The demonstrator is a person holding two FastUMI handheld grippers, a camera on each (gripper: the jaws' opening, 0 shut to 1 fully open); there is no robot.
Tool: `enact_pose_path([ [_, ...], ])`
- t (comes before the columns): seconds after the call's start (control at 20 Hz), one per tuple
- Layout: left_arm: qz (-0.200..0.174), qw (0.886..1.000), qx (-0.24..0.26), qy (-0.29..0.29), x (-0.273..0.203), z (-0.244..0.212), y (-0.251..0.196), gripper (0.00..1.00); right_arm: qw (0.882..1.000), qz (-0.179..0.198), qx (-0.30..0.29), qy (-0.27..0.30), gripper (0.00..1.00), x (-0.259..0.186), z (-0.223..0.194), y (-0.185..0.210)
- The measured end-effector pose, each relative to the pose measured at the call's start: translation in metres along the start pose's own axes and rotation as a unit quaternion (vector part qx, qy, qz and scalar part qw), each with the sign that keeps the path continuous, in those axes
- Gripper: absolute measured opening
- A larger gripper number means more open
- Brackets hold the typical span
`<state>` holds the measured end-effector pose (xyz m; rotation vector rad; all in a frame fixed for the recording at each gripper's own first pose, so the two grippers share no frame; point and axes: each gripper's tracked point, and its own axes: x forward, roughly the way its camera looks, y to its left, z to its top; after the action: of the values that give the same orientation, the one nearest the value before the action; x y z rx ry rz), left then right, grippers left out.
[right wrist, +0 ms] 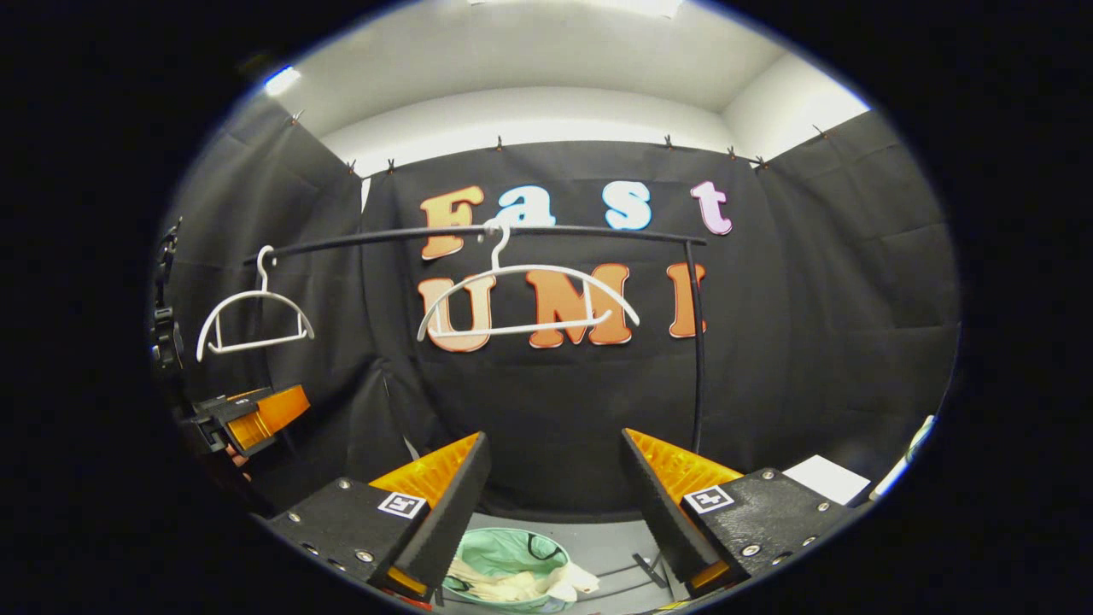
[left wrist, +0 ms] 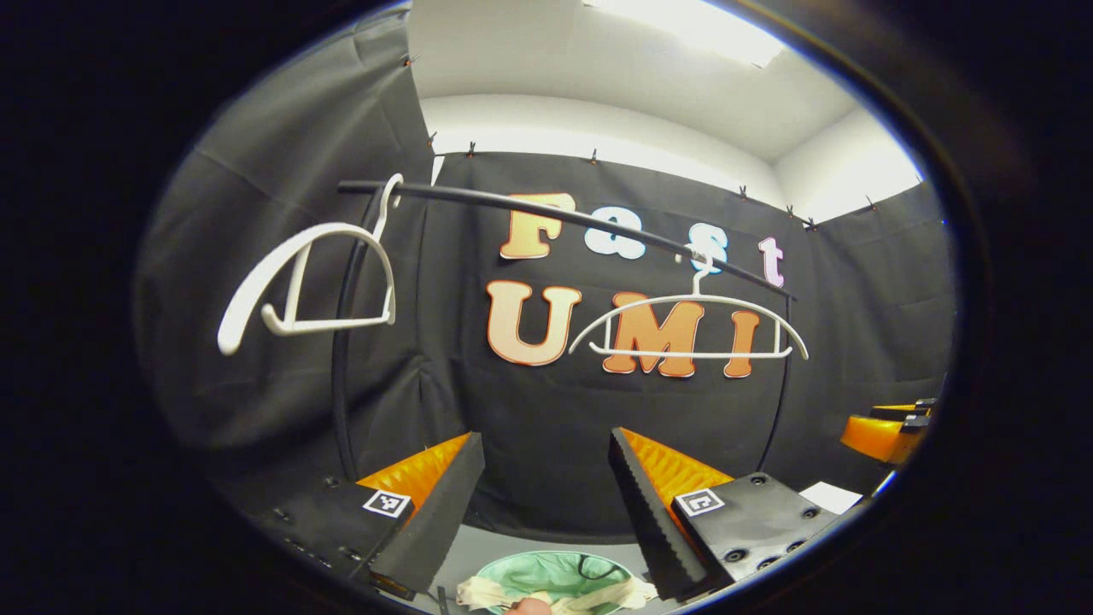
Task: Grasp the clothes on the hanger with both hands and then place them into the laundry hamper below.
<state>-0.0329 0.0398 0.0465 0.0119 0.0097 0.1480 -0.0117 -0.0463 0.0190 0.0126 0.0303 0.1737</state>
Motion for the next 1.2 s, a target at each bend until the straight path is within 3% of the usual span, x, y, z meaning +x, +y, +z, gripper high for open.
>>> enact_pose_path([
  [0.15,-0.008,1.0,-0.011,-0.004,0.001,0.012,-0.006,1.0,1.0,-0.011,-0.002,-0.023,0.94,-0.003,0.025,-0.01],
  [0.2,-0.009,1.0,-0.018,-0.006,0.002,0.015,-0.006,1.0,1.0,-0.013,-0.002,-0.028,1.0,-0.005,0.032,-0.015],
  [0.35,-0.007,1.0,-0.027,-0.011,0.004,0.023,-0.004,0.97,0.999,-0.021,-0.003,-0.036,1.0,-0.007,0.042,-0.027],
  [0.4,-0.007,1.0,-0.025,-0.015,0.004,0.026,-0.002,0.97,0.999,-0.023,-0.002,-0.038,0.94,-0.006,0.045,-0.028],
  [0.45,-0.007,1.0,-0.022,-0.019,0.005,0.028,-0.002,0.94,0.999,-0.025,0.001,-0.039,1.0,-0.005,0.046,-0.029],
  [0.55,-0.008,1.0,-0.019,-0.02,0.007,0.029,-0.004,0.93,0.999,-0.028,0.01,-0.038,1.0,-0.004,0.043,-0.033],
  [0.6,-0.011,1.0,-0.02,-0.02,0.008,0.029,-0.008,0.96,0.999,-0.029,0.014,-0.038,0.87,-0.003,0.041,-0.036],
  [0.65,-0.013,1.0,-0.022,-0.019,0.009,0.029,-0.01,0.97,0.999,-0.032,0.015,-0.038,0.94,-0.003,0.04,-0.038],
  [1.2,-0.017,1.0,-0.02,-0.015,0.017,0.024,-0.017,0.97,0.998,-0.043,0.016,-0.034,0.94,0.001,0.035,-0.051],
])
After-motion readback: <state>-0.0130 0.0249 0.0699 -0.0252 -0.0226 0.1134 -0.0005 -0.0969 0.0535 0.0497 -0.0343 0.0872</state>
